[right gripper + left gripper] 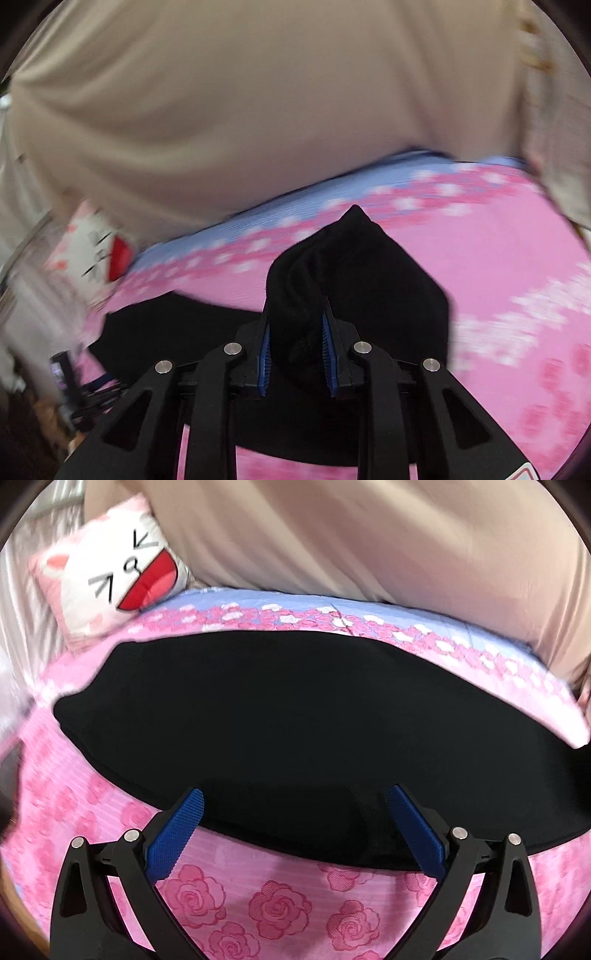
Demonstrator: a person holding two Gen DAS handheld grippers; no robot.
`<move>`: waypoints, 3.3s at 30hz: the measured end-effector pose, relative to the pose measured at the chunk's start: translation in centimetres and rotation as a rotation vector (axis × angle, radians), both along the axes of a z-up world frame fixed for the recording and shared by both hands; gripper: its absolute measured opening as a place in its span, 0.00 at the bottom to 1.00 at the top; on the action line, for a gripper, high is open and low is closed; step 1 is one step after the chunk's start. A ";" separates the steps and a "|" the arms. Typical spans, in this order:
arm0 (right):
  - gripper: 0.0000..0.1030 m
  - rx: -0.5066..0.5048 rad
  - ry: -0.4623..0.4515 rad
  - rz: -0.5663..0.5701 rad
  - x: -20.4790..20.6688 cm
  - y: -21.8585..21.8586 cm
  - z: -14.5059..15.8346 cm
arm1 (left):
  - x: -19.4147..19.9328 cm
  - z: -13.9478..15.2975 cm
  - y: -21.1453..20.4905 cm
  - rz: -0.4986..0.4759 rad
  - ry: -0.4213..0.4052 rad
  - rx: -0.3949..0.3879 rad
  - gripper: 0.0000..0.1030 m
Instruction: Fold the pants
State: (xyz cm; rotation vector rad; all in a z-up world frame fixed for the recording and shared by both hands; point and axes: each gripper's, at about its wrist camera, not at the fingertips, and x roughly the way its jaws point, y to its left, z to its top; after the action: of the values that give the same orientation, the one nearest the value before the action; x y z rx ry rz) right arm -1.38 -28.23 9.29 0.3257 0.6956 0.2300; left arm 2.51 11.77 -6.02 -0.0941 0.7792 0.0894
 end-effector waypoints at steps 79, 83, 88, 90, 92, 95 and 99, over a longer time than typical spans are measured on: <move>0.15 0.189 0.053 -0.122 -7.8 -6.5 -7.2 | 3.6 2.3 16.1 0.339 -0.028 -0.337 0.26; 0.16 0.169 0.063 -0.239 -11.1 -11.4 -7.4 | 2.8 1.8 12.3 0.232 0.012 -0.367 0.27; 0.27 0.079 0.169 -0.359 -13.0 -15.1 -10.5 | 1.7 -0.1 7.6 0.163 0.052 -0.333 0.42; 0.46 -0.042 0.208 -0.434 -13.6 -14.6 -10.6 | 1.5 -0.2 6.7 0.182 0.034 -0.247 0.43; 0.47 -0.205 0.105 -0.482 -14.8 -12.3 -7.9 | 1.4 0.1 6.5 0.187 0.034 -0.229 0.52; 0.77 -0.253 -0.072 -0.297 -15.3 -6.1 -4.4 | 1.0 0.4 7.4 0.231 0.014 -0.265 0.80; 0.72 -0.262 -0.002 0.069 -11.5 3.4 -6.7 | 1.0 0.1 8.1 0.248 0.009 -0.298 0.81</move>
State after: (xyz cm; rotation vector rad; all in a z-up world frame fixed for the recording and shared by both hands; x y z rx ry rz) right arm -12.90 -24.86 2.60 0.0510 0.7263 0.2018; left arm 3.51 19.86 -5.91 -0.4736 0.7830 0.2081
